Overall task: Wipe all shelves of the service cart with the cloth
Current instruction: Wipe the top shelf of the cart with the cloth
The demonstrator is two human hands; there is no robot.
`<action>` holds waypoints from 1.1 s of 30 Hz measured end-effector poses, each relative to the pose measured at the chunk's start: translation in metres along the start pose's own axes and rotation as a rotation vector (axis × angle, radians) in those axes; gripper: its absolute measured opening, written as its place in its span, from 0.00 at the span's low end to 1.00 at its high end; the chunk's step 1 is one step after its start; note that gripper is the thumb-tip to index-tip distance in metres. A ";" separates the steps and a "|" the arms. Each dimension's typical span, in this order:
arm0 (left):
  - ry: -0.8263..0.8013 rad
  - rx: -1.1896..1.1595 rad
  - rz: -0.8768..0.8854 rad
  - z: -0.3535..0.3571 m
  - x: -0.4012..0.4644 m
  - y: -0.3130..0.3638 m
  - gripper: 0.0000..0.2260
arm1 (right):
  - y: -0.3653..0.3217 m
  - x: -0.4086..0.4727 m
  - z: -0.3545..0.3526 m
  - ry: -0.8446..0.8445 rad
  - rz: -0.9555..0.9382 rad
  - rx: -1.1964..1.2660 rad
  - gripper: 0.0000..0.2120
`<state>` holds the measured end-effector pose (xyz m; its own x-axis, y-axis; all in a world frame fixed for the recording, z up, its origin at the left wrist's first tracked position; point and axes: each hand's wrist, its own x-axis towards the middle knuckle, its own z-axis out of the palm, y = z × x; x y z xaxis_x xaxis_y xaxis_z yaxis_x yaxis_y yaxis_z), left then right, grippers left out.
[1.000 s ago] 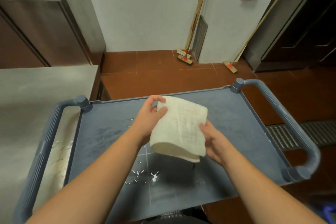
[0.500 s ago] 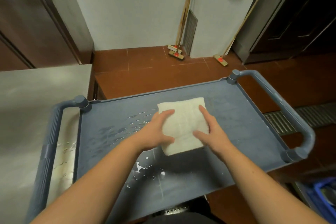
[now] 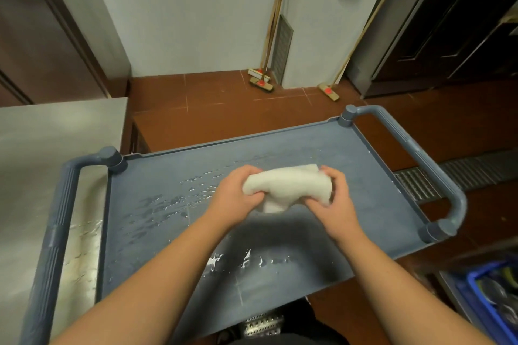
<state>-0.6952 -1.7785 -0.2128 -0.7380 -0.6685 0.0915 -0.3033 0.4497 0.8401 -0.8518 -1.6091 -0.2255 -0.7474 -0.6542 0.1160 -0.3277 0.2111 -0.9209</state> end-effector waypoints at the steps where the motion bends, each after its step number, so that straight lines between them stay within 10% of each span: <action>1: -0.006 -0.113 -0.078 0.006 0.002 0.009 0.12 | 0.003 0.004 -0.004 0.006 0.148 0.226 0.33; 6: 0.070 -0.489 -0.256 0.063 0.020 0.045 0.11 | 0.021 0.018 -0.005 -0.179 0.572 1.000 0.36; 20: 0.000 -0.596 -0.533 0.215 0.123 0.068 0.11 | 0.105 0.168 -0.078 -0.076 0.988 0.932 0.26; 23: 0.027 -0.380 -0.529 0.224 0.145 0.052 0.07 | 0.130 0.203 -0.089 0.028 0.846 0.723 0.43; 33: 0.239 -0.065 -0.580 0.159 0.190 -0.012 0.12 | 0.139 0.306 -0.103 0.023 0.271 -0.645 0.26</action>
<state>-0.9279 -1.8170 -0.2904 -0.3069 -0.9102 -0.2782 -0.5712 -0.0576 0.8188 -1.1853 -1.7055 -0.2797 -0.8611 -0.5032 -0.0724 -0.4001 0.7587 -0.5141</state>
